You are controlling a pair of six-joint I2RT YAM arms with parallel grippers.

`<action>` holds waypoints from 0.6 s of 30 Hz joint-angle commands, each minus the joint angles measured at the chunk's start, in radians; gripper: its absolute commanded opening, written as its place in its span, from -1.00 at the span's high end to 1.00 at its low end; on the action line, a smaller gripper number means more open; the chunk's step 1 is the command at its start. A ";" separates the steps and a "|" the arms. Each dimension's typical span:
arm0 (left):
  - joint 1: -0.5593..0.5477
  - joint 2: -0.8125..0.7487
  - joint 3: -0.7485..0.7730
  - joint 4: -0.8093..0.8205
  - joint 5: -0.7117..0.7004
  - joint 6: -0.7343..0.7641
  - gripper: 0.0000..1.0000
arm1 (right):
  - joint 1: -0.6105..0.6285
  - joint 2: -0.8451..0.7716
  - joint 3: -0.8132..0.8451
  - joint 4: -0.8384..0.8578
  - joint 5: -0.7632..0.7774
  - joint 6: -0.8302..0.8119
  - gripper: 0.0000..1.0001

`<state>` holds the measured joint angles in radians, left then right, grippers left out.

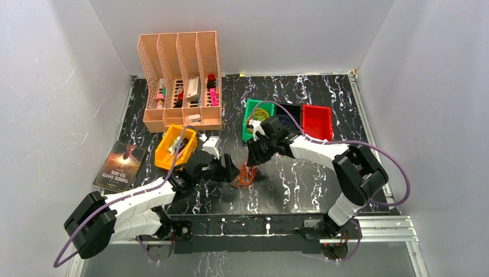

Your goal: Untangle the cables

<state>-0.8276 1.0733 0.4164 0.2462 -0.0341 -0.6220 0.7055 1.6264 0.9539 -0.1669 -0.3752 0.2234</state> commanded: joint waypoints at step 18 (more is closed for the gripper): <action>0.005 -0.046 0.013 -0.021 -0.028 -0.003 -0.42 | 0.011 0.056 0.064 0.031 0.042 -0.030 0.43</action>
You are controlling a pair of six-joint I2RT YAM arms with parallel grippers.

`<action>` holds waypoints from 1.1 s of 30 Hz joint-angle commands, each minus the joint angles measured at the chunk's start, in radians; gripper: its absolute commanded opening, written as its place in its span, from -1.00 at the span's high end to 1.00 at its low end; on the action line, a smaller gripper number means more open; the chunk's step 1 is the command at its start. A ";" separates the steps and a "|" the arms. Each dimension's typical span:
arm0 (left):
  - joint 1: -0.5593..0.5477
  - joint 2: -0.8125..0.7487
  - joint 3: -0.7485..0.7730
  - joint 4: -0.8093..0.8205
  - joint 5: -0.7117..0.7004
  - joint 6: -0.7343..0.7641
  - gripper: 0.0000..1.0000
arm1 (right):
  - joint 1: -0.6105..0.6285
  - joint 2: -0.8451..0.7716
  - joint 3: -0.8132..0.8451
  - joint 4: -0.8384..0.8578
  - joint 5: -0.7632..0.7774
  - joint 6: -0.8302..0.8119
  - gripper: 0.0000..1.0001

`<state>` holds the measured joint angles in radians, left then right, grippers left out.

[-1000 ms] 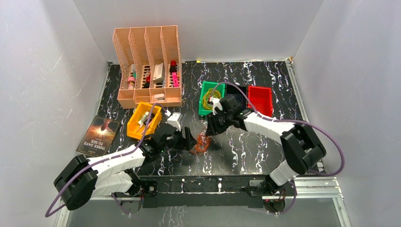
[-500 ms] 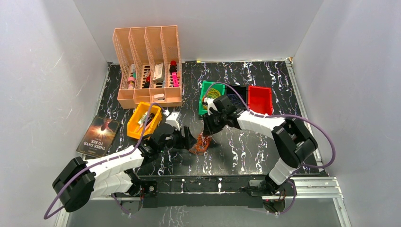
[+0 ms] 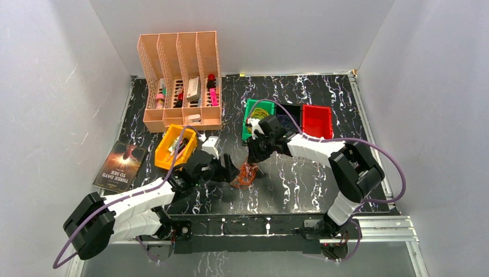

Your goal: Untangle the cables

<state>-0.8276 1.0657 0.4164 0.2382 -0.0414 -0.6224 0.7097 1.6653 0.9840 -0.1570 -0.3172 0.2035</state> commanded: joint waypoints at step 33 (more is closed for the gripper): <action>0.018 -0.185 0.032 0.136 -0.004 0.260 -0.97 | -0.010 -0.380 0.016 -0.033 0.006 -0.022 1.00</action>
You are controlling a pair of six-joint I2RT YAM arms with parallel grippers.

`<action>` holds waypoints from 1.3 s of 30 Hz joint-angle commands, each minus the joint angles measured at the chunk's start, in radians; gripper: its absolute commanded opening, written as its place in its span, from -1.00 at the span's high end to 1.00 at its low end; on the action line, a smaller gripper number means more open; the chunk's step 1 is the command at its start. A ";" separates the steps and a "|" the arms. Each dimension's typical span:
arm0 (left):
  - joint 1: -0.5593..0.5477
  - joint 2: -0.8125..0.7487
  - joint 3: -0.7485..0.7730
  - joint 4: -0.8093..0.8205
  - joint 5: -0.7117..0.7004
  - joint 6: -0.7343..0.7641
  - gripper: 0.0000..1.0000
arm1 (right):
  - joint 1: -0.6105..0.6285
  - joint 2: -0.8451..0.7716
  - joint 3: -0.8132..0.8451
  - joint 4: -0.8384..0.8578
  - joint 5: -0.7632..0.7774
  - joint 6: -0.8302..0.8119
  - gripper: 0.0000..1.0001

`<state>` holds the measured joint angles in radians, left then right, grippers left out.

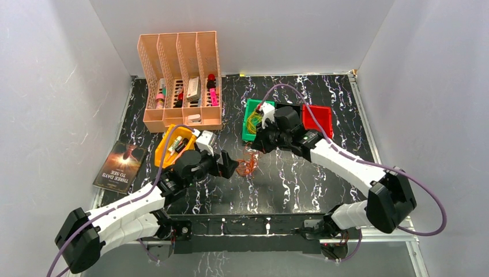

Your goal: Untangle the cables

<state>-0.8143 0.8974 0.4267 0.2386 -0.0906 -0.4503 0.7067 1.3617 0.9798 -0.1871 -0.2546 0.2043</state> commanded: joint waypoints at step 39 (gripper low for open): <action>0.004 0.440 -0.009 0.738 0.154 0.086 0.53 | -0.006 -0.279 0.181 0.112 -0.222 0.337 1.00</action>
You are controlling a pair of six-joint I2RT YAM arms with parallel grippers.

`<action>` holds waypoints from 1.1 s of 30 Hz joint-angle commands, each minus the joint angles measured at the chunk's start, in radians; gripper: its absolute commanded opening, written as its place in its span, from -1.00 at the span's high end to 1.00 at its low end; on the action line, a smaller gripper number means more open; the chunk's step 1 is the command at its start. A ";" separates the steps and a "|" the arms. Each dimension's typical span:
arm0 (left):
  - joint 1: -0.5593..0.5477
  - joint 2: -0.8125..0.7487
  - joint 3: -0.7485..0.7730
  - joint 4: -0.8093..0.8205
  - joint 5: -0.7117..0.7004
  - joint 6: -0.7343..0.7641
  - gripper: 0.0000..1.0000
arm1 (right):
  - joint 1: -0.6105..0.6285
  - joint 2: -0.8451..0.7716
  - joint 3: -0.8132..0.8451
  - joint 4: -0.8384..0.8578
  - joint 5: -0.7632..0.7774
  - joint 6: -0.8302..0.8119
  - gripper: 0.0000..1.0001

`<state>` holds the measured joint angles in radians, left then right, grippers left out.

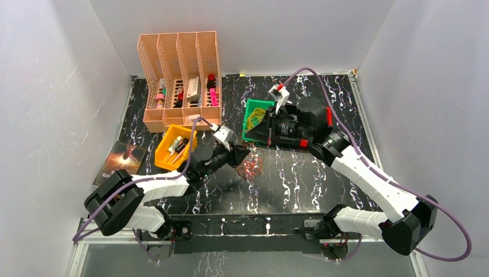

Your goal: Untangle the cables

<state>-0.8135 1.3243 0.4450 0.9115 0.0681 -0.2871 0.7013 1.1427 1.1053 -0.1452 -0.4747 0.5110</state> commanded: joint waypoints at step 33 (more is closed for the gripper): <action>0.004 -0.177 -0.192 -0.204 -0.153 -0.288 -0.05 | -0.001 -0.174 0.160 -0.245 0.940 -0.331 1.00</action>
<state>-0.8135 1.2133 0.2363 0.8005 -0.0589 -0.5629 0.7013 0.9497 1.2182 -0.3859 0.2844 0.2329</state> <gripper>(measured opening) 0.478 0.020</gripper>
